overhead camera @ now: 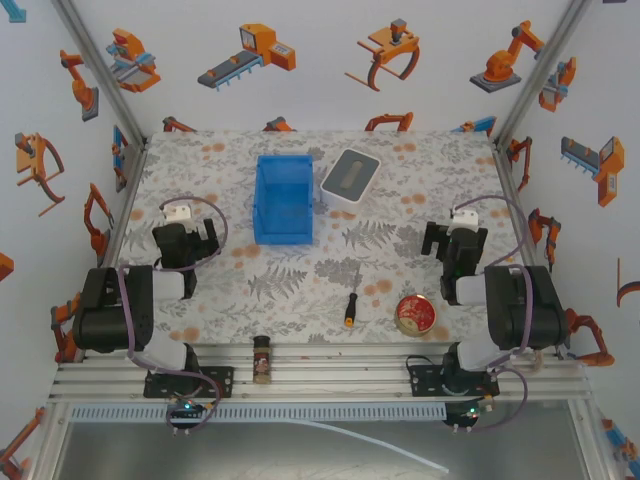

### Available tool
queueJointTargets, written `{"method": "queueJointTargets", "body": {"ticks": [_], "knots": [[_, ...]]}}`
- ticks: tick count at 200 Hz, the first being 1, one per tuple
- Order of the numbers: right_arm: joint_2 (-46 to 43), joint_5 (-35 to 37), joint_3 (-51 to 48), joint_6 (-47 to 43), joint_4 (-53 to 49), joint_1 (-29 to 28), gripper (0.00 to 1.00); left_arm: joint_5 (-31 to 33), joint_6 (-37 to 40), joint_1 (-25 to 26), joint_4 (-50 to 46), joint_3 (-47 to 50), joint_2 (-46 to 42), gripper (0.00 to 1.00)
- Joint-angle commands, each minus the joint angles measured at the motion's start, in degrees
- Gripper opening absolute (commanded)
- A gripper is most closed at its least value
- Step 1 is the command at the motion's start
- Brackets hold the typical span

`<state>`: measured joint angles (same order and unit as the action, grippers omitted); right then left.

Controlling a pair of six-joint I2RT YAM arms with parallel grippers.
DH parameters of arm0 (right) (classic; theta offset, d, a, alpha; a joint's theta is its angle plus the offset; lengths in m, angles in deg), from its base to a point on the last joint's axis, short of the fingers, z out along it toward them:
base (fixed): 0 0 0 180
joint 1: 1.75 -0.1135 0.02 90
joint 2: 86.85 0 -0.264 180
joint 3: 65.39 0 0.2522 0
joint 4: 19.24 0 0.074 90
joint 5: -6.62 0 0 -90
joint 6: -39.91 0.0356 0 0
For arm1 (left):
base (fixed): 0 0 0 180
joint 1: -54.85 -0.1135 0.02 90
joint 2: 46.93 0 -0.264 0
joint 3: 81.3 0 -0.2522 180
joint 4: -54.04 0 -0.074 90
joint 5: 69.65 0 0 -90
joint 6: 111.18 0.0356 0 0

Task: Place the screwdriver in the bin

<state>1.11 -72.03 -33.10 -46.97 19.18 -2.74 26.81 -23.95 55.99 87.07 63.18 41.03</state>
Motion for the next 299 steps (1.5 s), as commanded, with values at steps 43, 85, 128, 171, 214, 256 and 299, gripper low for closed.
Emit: {"method": "queueJointTargets", "body": {"ticks": [43, 85, 128, 171, 214, 256, 299], "knots": [[0.63, -0.05, 1.43, -0.49, 2.28, -0.34, 0.99, 0.47, -0.18, 0.43, 1.73, -1.27, 0.41, 0.97], [0.63, -0.07, 1.43, -0.49, 2.26, -0.37, 0.99, 0.44, -0.17, 0.44, 1.73, -1.27, 0.34, 0.97], [0.63, -0.06, 1.43, -0.49, 2.27, -0.37, 0.99, 0.47, -0.15, 0.43, 1.73, -1.27, 0.37, 0.97], [0.59, -0.06, 1.38, -0.49, 2.31, -0.37, 0.99, 0.46, -0.21, 0.41, 1.71, -1.27, 0.31, 0.97], [0.53, 0.07, 1.34, -0.52, 2.28, -0.34, 0.99, 0.43, -0.22, 0.43, 1.73, -1.27, 0.34, 0.97], [0.51, -2.82, 2.68, 0.34, -0.17, 0.90, 0.99, -1.56, 0.83, 0.67, 1.09, -1.79, 0.49, 0.97], [-3.02, 0.09, 2.28, 0.82, -1.85, 0.65, 0.99, -3.03, 1.15, 0.52, -2.81, -3.23, -1.02, 0.97]]}}
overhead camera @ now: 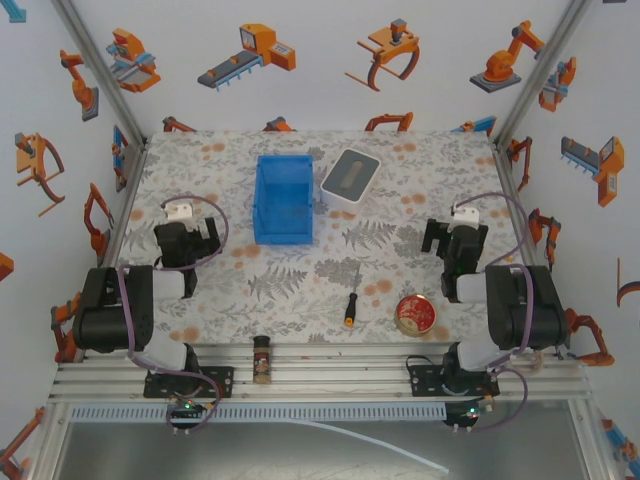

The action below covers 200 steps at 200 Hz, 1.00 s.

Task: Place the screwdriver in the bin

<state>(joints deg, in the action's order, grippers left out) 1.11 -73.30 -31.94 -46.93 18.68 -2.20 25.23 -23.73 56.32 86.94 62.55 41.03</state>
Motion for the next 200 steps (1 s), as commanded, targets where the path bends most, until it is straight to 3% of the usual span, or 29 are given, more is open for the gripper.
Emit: {"method": "queueJointTargets", "body": {"ticks": [1, 37, 55, 80, 91, 103, 130, 145, 164, 200], "knots": [[-3.21, 1.31, 1.22, 0.74, -1.73, 0.10, 0.99, -1.46, 0.99, 0.19, -3.09, -2.80, -1.16, 0.97], [-13.54, 4.07, 6.00, 1.74, -17.97, 0.09, 0.99, -3.61, 1.51, 0.26, -23.55, -11.99, -6.46, 0.97], [-17.10, 6.87, 12.94, 4.13, -33.54, -0.56, 0.99, -3.32, 3.06, 0.72, -34.13, -16.82, -7.75, 0.97], [-21.36, 11.56, 27.47, 20.11, -60.63, -2.99, 0.99, -2.41, 4.42, 1.05, -55.65, -27.83, -8.59, 0.97], [-24.46, 8.10, 32.48, 25.36, -69.21, -3.76, 0.99, -1.82, 4.54, 1.07, -63.53, -31.90, -9.26, 0.97], [-28.31, 1.48, 33.68, 24.17, -72.19, -3.72, 0.99, -2.62, 5.30, 1.05, -71.48, -35.69, -9.93, 0.97], [-36.02, -9.88, 27.14, 26.34, -66.45, -3.68, 0.99, -6.85, 5.12, 0.99, -85.37, -43.52, -9.98, 0.97], [-36.66, -11.25, 28.00, 31.10, -72.73, -4.16, 0.99, -9.96, 5.15, 0.96, -92.49, -47.73, -9.11, 0.97], [-36.91, -12.72, 28.96, 32.83, -80.98, -6.98, 0.87, -14.64, 7.22, 1.06, -97.78, -50.11, -9.94, 0.97], [-36.32, -3.50, 31.03, 35.18, -93.11, -23.50, 0.78, -15.41, 10.90, 1.82, -98.73, -48.26, -14.78, 0.97]]}}
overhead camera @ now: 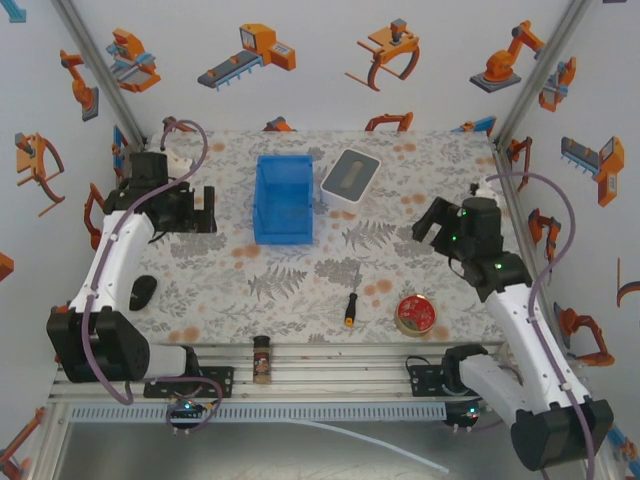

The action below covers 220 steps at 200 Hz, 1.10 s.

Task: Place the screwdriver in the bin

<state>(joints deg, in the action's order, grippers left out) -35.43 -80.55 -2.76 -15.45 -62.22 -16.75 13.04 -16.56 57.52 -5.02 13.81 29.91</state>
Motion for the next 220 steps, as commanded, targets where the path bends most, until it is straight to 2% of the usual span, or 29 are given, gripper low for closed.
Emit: {"method": "queueJointTargets", "body": {"ticks": [1, 28, 54, 68, 91, 112, 155, 171, 182, 220], "knots": [[0.37, 4.11, 1.94, 3.92, -12.55, -9.54, 0.78, -3.21, 3.68, 0.60, -6.80, 0.52, -3.77, 0.97], [4.20, 11.19, 3.69, 10.73, -19.49, -21.70, 0.77, -5.29, 2.52, 0.75, -8.05, 1.26, -5.15, 0.97], [12.71, 14.35, 6.92, 16.00, -25.17, -31.26, 0.74, -6.66, 1.89, 0.95, -8.58, 1.79, -5.98, 0.97], [17.54, 16.08, 8.34, 18.59, -25.12, -36.51, 0.74, -6.74, 2.16, 1.07, -8.02, 2.13, -6.33, 0.97], [25.26, 16.53, 10.32, 22.27, -22.34, -42.09, 0.74, -13.23, 4.33, 1.19, -8.62, 2.45, -7.31, 0.97], [29.62, 15.34, 10.16, 24.17, -17.15, -44.67, 0.73, -17.40, 6.60, 1.44, -8.64, 3.25, -9.26, 0.97], [35.02, 11.97, 8.56, 26.53, -10.66, -45.11, 0.70, -19.97, 8.37, 2.24, -9.60, 3.01, -9.77, 0.97], [36.37, 11.65, 8.32, 27.36, -10.22, -45.24, 0.69, -19.99, 7.93, 2.46, -9.53, 3.15, -9.55, 0.97], [36.64, 11.57, 7.65, 28.12, -9.71, -45.25, 0.64, -19.35, 7.02, 2.51, -9.29, 3.24, -9.18, 0.97], [37.12, 10.66, 3.86, 30.94, -6.47, -45.27, 0.62, -19.03, 6.32, 2.60, -9.09, 2.63, -8.02, 0.97]]}}
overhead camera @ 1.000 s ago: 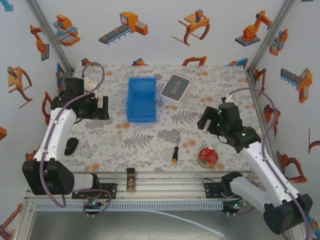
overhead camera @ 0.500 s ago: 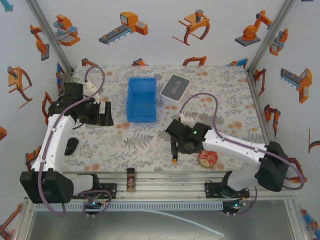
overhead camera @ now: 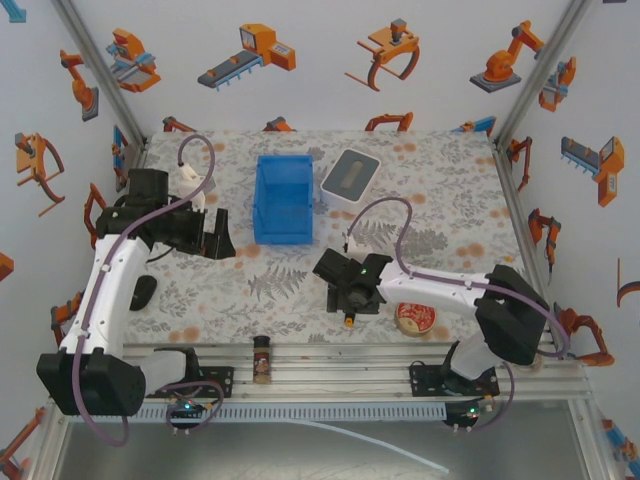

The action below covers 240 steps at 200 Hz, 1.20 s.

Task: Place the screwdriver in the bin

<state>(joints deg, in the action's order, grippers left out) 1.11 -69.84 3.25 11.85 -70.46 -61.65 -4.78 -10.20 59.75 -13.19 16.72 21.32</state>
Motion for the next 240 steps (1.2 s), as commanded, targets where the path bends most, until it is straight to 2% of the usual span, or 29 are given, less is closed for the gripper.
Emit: {"method": "queueJointTargets", "body": {"ticks": [1, 142, 188, 227, 240], "knots": [[0.56, -0.07, -2.23, 3.68, 1.77, -0.39, 0.62, -1.23, -0.06, 0.37, -0.88, -0.30, 0.61, 0.97], [3.27, 1.89, -5.91, 4.69, 4.27, -0.39, 0.47, -1.94, -1.39, 1.30, 0.22, -1.20, 1.89, 0.97], [3.36, 2.36, -6.40, 4.69, 4.41, -0.40, 0.38, -2.04, -1.45, 1.68, 0.26, -1.56, 1.70, 0.97], [2.44, 2.35, -7.41, 4.51, 5.21, -0.35, 0.23, -1.67, -1.04, 1.86, 0.05, -1.56, 1.05, 0.97], [2.00, 2.65, -7.41, 4.44, 4.81, -0.44, 0.23, -1.42, -0.90, 2.03, 0.10, -1.60, 0.96, 0.97]]}}
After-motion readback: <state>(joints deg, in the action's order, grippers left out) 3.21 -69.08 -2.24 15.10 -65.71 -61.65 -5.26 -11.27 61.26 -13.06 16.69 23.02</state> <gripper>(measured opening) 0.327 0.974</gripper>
